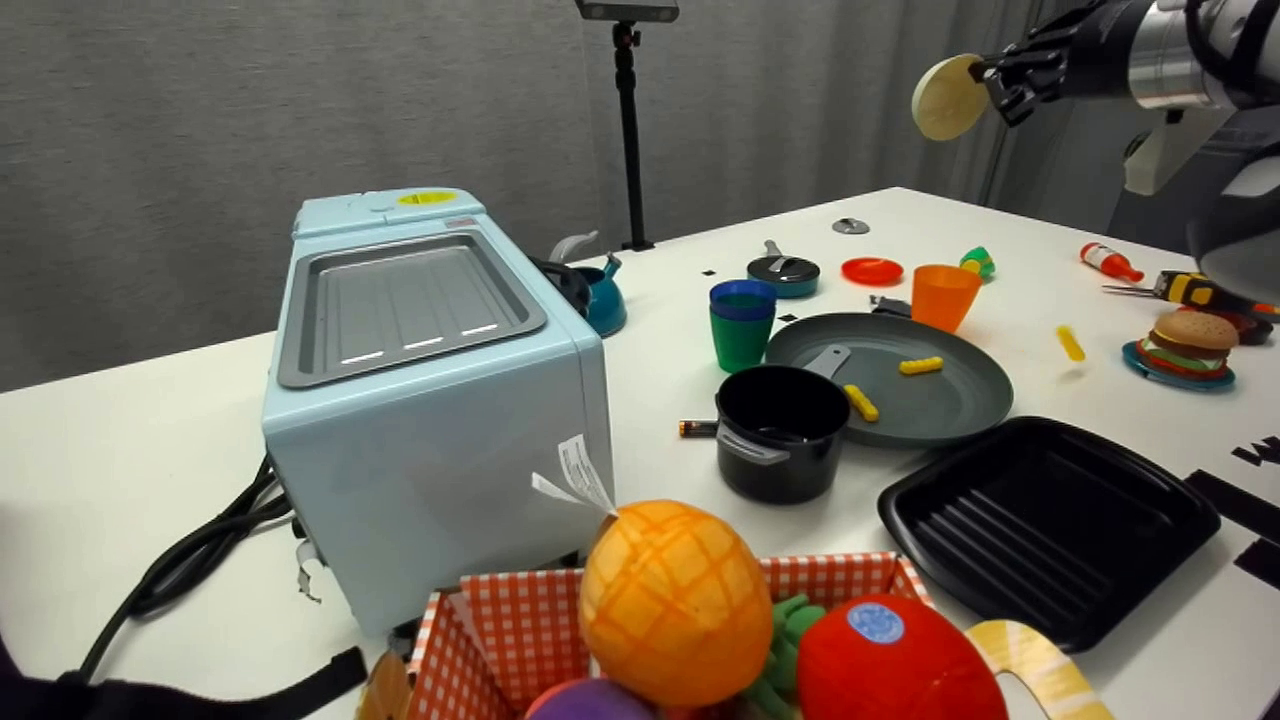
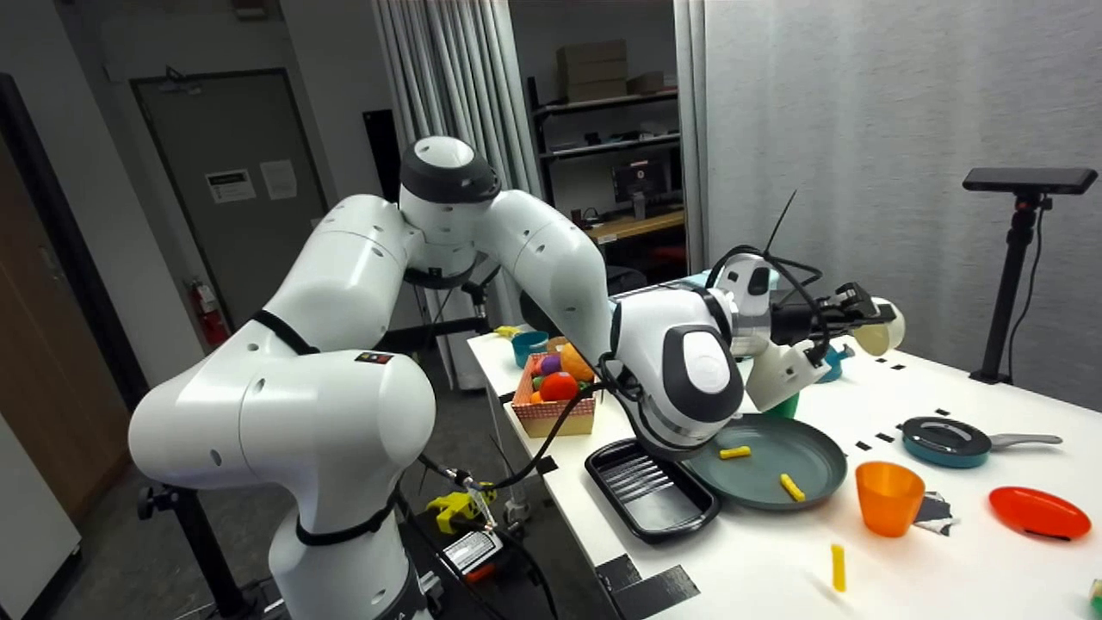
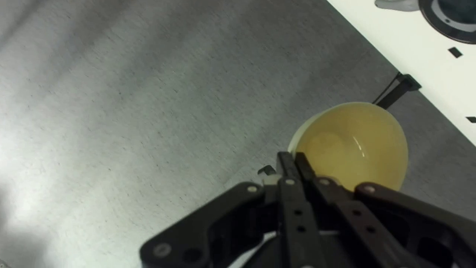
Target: Pour some of the content from the orange cup onto the plate, pick up one object and put it on the small plate and pour it back onto the big plate, and then pour the rest of the content from the orange cup.
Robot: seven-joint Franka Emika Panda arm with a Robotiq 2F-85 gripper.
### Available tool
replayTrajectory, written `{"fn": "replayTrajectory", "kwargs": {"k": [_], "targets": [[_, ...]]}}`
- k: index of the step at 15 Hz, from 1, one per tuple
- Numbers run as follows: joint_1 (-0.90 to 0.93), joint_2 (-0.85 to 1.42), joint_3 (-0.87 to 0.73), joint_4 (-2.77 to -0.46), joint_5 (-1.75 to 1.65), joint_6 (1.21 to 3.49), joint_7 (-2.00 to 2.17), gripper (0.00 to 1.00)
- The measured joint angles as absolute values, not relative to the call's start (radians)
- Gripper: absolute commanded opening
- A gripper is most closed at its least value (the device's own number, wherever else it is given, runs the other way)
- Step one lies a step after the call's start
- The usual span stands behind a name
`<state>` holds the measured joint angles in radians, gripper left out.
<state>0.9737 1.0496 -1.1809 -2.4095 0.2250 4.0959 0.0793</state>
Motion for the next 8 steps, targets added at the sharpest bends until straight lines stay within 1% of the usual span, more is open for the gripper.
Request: {"fn": "replayTrajectory", "kwargs": {"k": [4, 8], "targets": [[0.984, 0.987, -1.018, -2.368, 0.289, 4.051, -0.058, 0.01], [0.960, 0.908, -0.938, -2.296, 0.301, 3.826, -0.131, 0.01]]}}
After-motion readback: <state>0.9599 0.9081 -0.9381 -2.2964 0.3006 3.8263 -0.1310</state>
